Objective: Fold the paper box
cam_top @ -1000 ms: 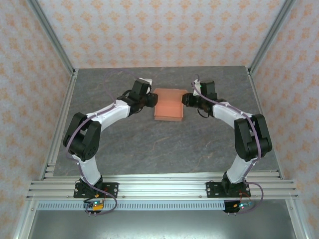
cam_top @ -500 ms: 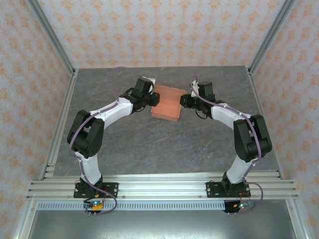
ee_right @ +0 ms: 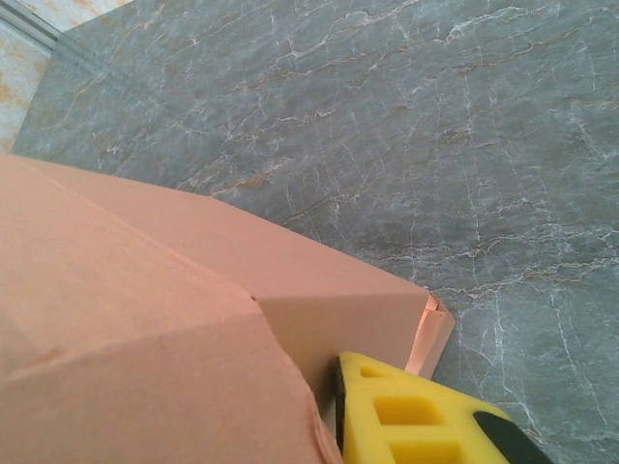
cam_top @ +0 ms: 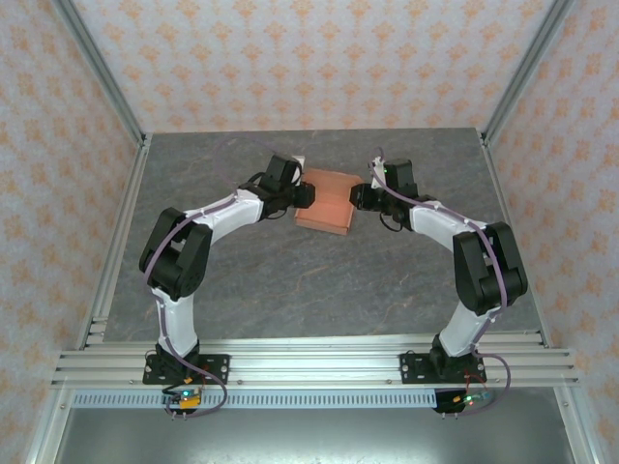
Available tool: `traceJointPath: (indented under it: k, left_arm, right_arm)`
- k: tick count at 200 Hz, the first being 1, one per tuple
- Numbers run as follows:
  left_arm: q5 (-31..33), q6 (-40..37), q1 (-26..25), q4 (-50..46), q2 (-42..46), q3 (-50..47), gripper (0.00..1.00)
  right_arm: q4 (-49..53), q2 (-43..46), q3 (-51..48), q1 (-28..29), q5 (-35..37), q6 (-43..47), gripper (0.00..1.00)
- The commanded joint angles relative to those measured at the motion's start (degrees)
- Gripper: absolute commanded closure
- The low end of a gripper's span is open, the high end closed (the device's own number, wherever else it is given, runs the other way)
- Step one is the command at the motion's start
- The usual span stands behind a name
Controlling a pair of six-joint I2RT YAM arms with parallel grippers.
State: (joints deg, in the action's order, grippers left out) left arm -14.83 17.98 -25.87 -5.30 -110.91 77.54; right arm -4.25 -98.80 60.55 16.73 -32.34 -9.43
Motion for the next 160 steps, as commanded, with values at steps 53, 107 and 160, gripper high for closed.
traceJointPath:
  k: [53, 107, 160]
  left_arm:
    - [-3.23, 6.00, -2.47, 7.33, 0.09, -7.43, 0.68]
    - [-2.32, 7.33, -2.85, 8.43, 5.05, -12.98, 0.60]
    - [-4.19, 11.27, -2.76, 10.36, 13.35, -21.64, 0.35]
  right_arm:
    - [-2.12, 2.97, -6.36, 3.89, 3.06, -1.03, 0.82]
    - [-5.42, 8.95, -13.98, 4.88, 8.49, -3.46, 0.72]
    - [-3.71, 16.21, -19.55, 4.86, 9.14, -4.38, 0.56]
